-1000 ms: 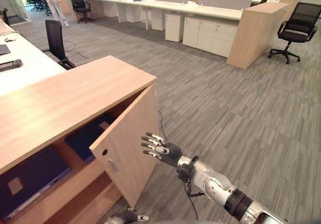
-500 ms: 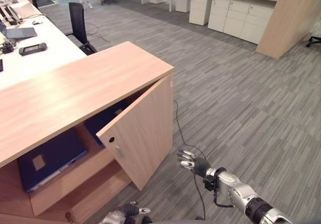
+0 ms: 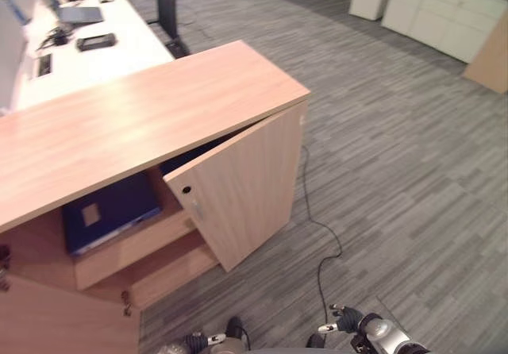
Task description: Put the empty folder in the office cabinet
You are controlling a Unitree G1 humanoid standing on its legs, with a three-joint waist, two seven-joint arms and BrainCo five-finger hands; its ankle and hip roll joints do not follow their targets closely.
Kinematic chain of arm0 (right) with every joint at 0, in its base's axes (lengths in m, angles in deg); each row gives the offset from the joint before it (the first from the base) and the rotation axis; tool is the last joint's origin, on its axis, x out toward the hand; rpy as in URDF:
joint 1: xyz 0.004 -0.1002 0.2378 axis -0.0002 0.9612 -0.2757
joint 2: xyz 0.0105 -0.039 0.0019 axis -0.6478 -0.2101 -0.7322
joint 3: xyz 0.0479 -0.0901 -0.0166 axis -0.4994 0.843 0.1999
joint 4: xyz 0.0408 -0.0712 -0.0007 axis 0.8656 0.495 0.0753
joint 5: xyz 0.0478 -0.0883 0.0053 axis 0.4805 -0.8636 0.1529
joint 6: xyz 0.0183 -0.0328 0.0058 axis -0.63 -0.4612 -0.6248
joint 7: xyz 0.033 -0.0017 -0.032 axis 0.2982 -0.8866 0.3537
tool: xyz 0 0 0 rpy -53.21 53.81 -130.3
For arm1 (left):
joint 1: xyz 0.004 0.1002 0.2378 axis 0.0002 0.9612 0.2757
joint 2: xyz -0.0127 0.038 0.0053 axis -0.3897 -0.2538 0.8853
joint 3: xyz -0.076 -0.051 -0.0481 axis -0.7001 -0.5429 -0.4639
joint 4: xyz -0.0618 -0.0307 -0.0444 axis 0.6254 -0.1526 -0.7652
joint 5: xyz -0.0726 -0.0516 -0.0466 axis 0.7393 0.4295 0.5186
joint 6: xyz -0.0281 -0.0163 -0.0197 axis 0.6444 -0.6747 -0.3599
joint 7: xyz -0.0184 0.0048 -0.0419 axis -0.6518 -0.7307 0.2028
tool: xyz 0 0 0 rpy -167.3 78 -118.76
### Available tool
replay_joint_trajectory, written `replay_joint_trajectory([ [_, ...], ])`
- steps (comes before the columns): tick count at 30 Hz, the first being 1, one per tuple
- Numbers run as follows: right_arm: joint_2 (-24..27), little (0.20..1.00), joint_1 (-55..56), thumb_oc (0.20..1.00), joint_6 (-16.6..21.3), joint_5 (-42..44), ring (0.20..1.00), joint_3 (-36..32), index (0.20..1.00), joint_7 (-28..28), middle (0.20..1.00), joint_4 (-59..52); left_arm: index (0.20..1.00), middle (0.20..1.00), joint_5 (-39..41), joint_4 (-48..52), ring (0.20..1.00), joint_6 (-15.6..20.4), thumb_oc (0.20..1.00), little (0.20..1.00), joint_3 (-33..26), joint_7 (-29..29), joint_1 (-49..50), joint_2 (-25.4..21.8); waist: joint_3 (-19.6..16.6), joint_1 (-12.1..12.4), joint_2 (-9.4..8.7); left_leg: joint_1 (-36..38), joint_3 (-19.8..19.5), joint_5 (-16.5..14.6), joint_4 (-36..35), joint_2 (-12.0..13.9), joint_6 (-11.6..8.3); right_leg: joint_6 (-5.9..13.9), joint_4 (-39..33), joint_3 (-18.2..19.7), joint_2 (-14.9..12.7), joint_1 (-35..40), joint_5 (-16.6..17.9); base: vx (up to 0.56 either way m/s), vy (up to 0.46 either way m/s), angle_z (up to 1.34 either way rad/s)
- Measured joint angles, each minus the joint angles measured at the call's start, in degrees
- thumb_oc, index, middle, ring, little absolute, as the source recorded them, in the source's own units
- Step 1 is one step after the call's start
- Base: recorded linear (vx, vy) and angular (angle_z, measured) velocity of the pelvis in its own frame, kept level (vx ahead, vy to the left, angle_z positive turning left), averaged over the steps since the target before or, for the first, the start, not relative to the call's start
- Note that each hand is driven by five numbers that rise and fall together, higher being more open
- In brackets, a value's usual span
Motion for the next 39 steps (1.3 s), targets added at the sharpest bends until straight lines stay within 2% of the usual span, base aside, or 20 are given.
replay_joint_trajectory([
  [1,-1.49,1.0,0.59,1.0,0.0,-0.17,1.0,-2.37,1.0,-0.73,1.0,1.45,1.0,1.0,-0.06,-0.4,1.0,-0.01,1.0,1.0,-1.58,-0.28,-1.13,-0.47,0.53,-0.89,-2.34,0.89,10.8,0.98,-0.58,0.39,-0.46,-1.17,-0.05,-4.47,-2.71,0.98,0.48,-0.1,0.016,1.64],
  [2,-1.82,1.0,1.12,1.0,0.03,-0.21,1.0,-3.99,1.0,-1.52,1.0,2.56,1.0,1.0,-0.03,-0.7,1.0,0.02,1.0,1.0,-2.12,-0.6,-1.55,-0.93,0.57,-1.62,-3.4,1.66,17.4,2.16,-0.2,0.62,-1.21,-2.03,-0.05,-7.26,-4.48,2.14,0.88,-0.15,0.067,1.62],
  [4,-1.77,1.0,2.05,1.0,-0.13,-0.19,1.0,-6.15,1.0,-2.13,1.0,3.17,1.0,1.0,-0.04,-0.83,1.0,-0.05,1.0,1.0,-2.1,-0.99,-0.59,-0.84,0.21,-2.6,-3.29,4.28,21.98,3.31,0.57,1.86,-2.94,-0.95,-0.04,-8.59,-5.18,3.95,-0.15,-0.13,0.103,1.03],
  [6,-2.98,1.0,2.69,1.0,0.35,2.23,1.0,-14.92,1.0,-4.44,1.0,6.88,1.0,1.0,0.0,-1.44,1.0,-0.26,1.0,1.0,-4.76,-1.03,-0.16,-0.45,-0.49,-4.37,-2.95,6.22,33.39,2.52,4.94,4.32,-1.87,-6.12,0.05,-16.86,-7.54,5.77,3.78,0.03,0.122,1.06],
  [7,-2.8,1.0,3.11,1.0,0.11,3.03,1.0,-15.91,1.0,-5.34,1.0,8.11,1.0,1.0,0.03,-1.54,1.0,-0.23,1.0,1.0,-5.06,-1.06,0.08,-0.02,-1.28,-5.03,-2.95,6.87,33.46,2.75,5.67,3.95,-2.2,-5.14,0.31,-17.82,-8.53,6.34,3.59,0.05,0.172,1.33],
  [9,-1.49,1.0,6.29,1.0,-0.78,4.23,1.0,-19.1,1.0,-7.11,1.0,10.18,1.0,1.0,0.25,-0.88,1.0,0.02,1.0,1.0,-5.57,-1.08,1.81,2.14,-3.86,-5.6,-0.92,8.29,27.34,3.58,3.39,1.12,-1.14,-0.83,4.51,-16.56,-10.8,6.48,2.98,0.05,0.19,1.16],
  [10,-2.39,1.0,6.42,1.0,-1.37,4.27,1.0,-19.24,1.0,-7.32,1.0,10.19,1.0,1.0,0.35,0.19,1.0,0.11,1.0,1.0,-5.72,-1.14,1.81,1.99,-3.74,-5.79,-1.26,8.48,26.47,4.32,2.92,-0.31,0.37,-0.63,6.61,-15.36,-12.58,6.01,2.62,0.05,0.204,0.66],
  [12,-4.68,1.0,5.56,1.0,-1.43,4.27,1.0,-20.13,1.0,-7.4,1.0,9.99,1.0,1.0,0.5,0.34,1.0,-0.05,1.0,1.0,-6.51,-1.11,2.39,0.18,-4.47,-5.14,-2.41,9.29,25.35,4.11,0.65,-2.36,0.6,-0.05,2.27,-11.09,-10.61,5.07,2.35,0.03,0.224,0.34],
  [14,-4.77,1.0,5.19,1.0,-1.4,4.26,1.0,-21.2,1.0,-7.86,1.0,9.64,1.0,1.0,0.53,0.69,1.0,0.18,1.0,1.0,-6.46,-1.25,2.59,-0.61,-5.6,-4.66,-3.55,9.9,23.8,3.89,-1.24,-4.85,0.88,1.21,1.99,-11.28,-11.68,5.64,4.08,0.04,0.242,0.47],
  [19,-2.48,1.0,4.47,1.0,-1.41,8.8,1.0,-29.45,1.0,-9.35,1.0,9.63,1.0,1.0,0.51,1.68,1.0,0.88,1.0,1.0,-6.31,-1.19,3.55,1.91,-6.39,-2.45,-0.26,11.11,18.96,3.14,-2.76,-9.22,2.07,1.12,6.27,-15.93,-16.31,7.87,4.15,0.09,0.285,0.58],
  [23,-1.35,1.0,5.96,1.0,-1.01,15.95,1.0,-35.78,1.0,-10.48,1.0,9.64,1.0,1.0,0.56,0.64,1.0,1.52,1.0,1.0,-4.67,-1.28,4.5,3.48,-6.1,-4.04,2.54,12.96,13.3,-0.01,-3.8,-14.55,4.9,1.49,18.58,-17.76,-25.11,10.97,3.9,0.09,0.143,0.95],
  [24,-1.17,1.0,6.93,1.0,-1.19,17.74,1.0,-35.6,1.0,-10.69,1.0,9.9,1.0,1.0,0.58,0.86,1.0,2.06,1.0,1.0,-3.05,-1.39,4.22,3.47,-5.91,-4.78,2.78,14.25,10.8,0.84,-4.47,-15.59,6.88,1.99,23.54,-15.37,-27.95,10.0,2.79,0.1,-0.007,1.16],
  [26,-3.1,1.0,5.54,1.0,0.9,20.18,1.0,-33.59,1.0,-10.67,1.0,10.11,1.0,1.0,0.67,-0.19,1.0,2.36,1.0,1.0,-1.49,-2.19,4.53,2.37,-4.12,-6.69,3.72,14.24,6.61,1.26,-5.12,-15.96,8.29,4.33,19.77,2.17,-23.86,3.94,-2.2,0.11,-0.032,0.89],
  [28,-3.28,1.0,3.47,1.0,1.53,22.38,1.0,-33.73,1.0,-10.62,1.0,10.17,1.0,1.0,0.91,-0.96,1.0,2.58,1.0,1.0,-1.56,-2.3,4.26,2.56,-2.33,-7.9,3.6,13.81,4.2,1.82,-5.03,-15.51,8.58,5.15,16.24,13.26,-17.75,-0.66,-4.47,0.08,-0.034,0.72],
  [30,-4.25,1.0,2.7,1.0,1.47,24.34,1.0,-32.7,1.0,-10.66,1.0,10.16,1.0,1.0,1.18,-2.29,1.0,2.85,1.0,1.0,-2.56,-2.27,4.26,2.34,-1.05,-9.71,4.07,13.69,0.75,2.25,-4.85,-13.67,7.86,4.97,14.31,28.59,-8.4,-2.78,-6.83,0.03,-0.035,1.15],
  [31,-6.12,1.0,2.65,1.0,1.4,26.14,1.0,-30.57,1.0,-10.58,1.0,10.28,1.0,1.0,1.22,-1.62,1.0,3.46,1.0,1.0,-3.06,-2.38,4.26,0.45,0.42,-9.69,1.04,13.82,-2.99,2.51,-5.16,-13.71,7.37,2.98,16.72,35.16,-0.93,-9.22,-7.48,0.06,-0.081,1.36],
  [33,-6.74,1.0,2.95,1.0,1.49,26.7,1.0,-30.22,1.0,-10.56,1.0,10.54,1.0,1.0,1.22,-1.75,1.0,3.5,1.0,1.0,-3.05,-2.35,4.76,-0.96,0.6,-9.88,-1.04,13.89,-4.18,2.52,-5.18,-14.29,6.97,0.33,16.76,36.16,1.97,-12.96,-4.87,0.09,-0.148,1.06],
  [34,-5.85,1.0,3.43,1.0,1.69,26.82,1.0,-31.33,1.0,-10.78,1.0,12.17,1.0,1.0,1.25,-2.04,1.0,3.36,1.0,1.0,-3.34,-2.59,5.29,-0.65,-0.26,-9.21,-0.67,15.31,-6.63,1.61,-5.2,-14.07,5.72,-2.43,15.57,31.89,1.3,-11.65,-1.77,0.08,-0.175,0.82],
  [36,-4.84,1.0,3.36,1.0,1.7,26.83,1.0,-31.45,1.0,-10.7,1.0,12.33,1.0,1.0,1.26,-0.88,1.0,4.02,1.0,1.0,-4.49,-2.7,6.84,1.22,-1.31,-8.45,2.76,15.03,-7.33,0.06,-5.17,-12.04,4.24,-2.71,10.79,27.91,1.94,-8.68,-1.2,0.11,-0.21,0.36],
  [39,-4.88,1.0,2.53,1.0,1.68,26.83,1.0,-31.46,1.0,-10.45,1.0,12.04,1.0,1.0,1.33,-0.7,1.0,4.0,1.0,1.0,-4.53,-2.66,7.14,2.15,-1.9,-7.84,3.86,15.45,-7.37,0.04,-3.64,-10.52,3.36,-4.99,4.61,26.06,3.48,-4.49,1.63,0.09,-0.166,0.19],
])
